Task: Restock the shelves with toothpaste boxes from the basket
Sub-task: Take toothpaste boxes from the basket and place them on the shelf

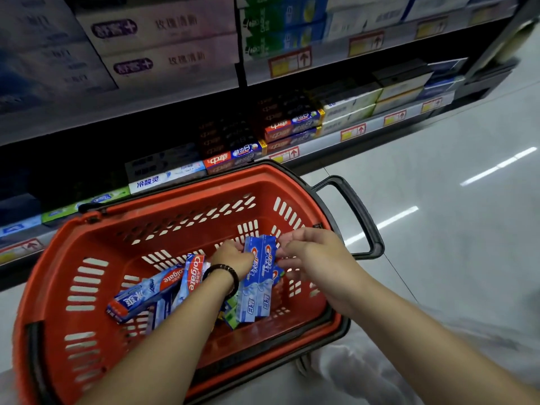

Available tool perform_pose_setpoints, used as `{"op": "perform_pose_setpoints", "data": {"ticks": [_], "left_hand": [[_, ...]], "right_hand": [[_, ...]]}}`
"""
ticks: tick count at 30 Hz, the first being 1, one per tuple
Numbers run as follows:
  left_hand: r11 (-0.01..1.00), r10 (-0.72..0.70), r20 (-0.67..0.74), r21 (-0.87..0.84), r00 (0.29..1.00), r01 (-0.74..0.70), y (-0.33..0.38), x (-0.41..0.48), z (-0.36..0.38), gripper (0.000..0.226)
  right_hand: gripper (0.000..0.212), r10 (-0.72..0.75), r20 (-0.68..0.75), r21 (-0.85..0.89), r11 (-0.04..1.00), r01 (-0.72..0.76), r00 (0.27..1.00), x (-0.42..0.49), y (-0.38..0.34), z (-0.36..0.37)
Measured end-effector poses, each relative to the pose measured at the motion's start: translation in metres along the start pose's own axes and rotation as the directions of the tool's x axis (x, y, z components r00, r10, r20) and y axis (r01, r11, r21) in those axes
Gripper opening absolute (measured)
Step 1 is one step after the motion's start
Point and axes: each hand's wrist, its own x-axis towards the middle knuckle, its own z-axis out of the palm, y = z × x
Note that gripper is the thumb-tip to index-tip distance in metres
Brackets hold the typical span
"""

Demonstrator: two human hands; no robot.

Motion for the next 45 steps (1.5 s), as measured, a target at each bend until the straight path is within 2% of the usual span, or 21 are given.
{"op": "perform_pose_setpoints", "data": {"ticks": [5,9,16,21,24,30,37,45], "left_hand": [[0.998,-0.056,-0.001,0.037,0.998,0.056,-0.007,0.016,0.015,0.017],[0.995,-0.08,0.006,0.068,0.997,0.079,-0.027,0.046,0.035,0.034],[0.995,-0.047,0.011,0.085,0.999,0.046,-0.021,0.035,0.033,0.022],[0.997,-0.059,0.038,0.053,0.998,0.057,-0.025,0.041,0.031,0.021],[0.998,-0.059,0.037,0.026,0.998,0.058,-0.025,0.043,0.028,0.012],[0.998,-0.048,0.024,-0.043,0.999,0.049,-0.025,0.041,0.021,0.011],[0.996,0.016,0.066,-0.091,0.998,-0.01,-0.031,0.032,0.005,0.028],[0.986,0.133,-0.005,-0.097,0.991,-0.133,-0.029,0.013,-0.018,0.026]], "right_hand": [[0.01,0.029,-0.022,0.036,0.999,-0.029,0.999,0.0,-0.001,-0.004],[0.01,0.039,-0.019,0.031,0.999,-0.038,0.999,0.002,-0.002,-0.004],[0.011,0.039,0.006,0.01,0.999,-0.039,0.999,0.005,-0.004,-0.003],[0.011,0.03,0.013,-0.045,0.999,-0.03,0.999,0.005,-0.008,-0.004],[0.011,0.03,0.006,-0.034,0.999,-0.03,1.0,0.005,-0.011,-0.004],[0.012,0.029,-0.003,-0.027,0.999,-0.029,1.0,0.003,-0.017,-0.005],[0.013,0.036,-0.017,-0.013,0.999,-0.036,0.999,0.003,-0.023,-0.011],[0.012,0.006,-0.027,-0.028,1.0,-0.006,1.0,0.002,-0.033,-0.014]]}}
